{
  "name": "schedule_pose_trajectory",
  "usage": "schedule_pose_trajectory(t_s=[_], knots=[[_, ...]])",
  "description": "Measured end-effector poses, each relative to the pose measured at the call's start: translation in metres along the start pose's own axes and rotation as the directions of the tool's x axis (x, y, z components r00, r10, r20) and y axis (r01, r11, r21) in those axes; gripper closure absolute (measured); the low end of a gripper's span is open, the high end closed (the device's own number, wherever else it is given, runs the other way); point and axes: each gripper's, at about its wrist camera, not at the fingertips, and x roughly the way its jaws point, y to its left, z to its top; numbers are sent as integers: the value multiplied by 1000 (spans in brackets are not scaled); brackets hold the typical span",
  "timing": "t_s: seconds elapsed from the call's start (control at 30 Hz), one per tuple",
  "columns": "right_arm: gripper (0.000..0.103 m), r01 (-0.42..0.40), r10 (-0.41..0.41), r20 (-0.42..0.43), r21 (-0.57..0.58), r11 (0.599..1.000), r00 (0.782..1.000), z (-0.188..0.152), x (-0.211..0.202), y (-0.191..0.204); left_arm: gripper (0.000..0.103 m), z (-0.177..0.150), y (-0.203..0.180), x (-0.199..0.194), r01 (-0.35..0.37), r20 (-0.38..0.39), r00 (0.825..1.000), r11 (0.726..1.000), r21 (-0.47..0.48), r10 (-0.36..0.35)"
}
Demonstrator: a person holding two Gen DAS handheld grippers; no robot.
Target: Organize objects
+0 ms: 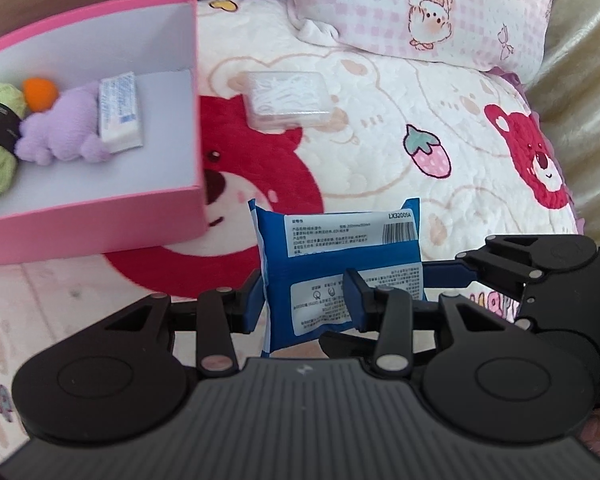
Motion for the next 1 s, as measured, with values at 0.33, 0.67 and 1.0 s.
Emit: schedule_pose_trajectory(t_s=[0.33, 0.67, 1.0], knots=[[26, -33, 33, 6, -47, 998, 999, 6, -11, 33, 64, -4, 15, -36, -37, 24, 999, 999, 33, 36], [25, -41, 46, 43, -98, 994, 998, 17, -27, 63, 65, -5, 29, -73, -56, 66, 996, 998, 35, 54], [25, -34, 45, 64, -163, 986, 997, 32, -35, 95, 65, -3, 51, -102, -75, 100, 992, 997, 7, 74]])
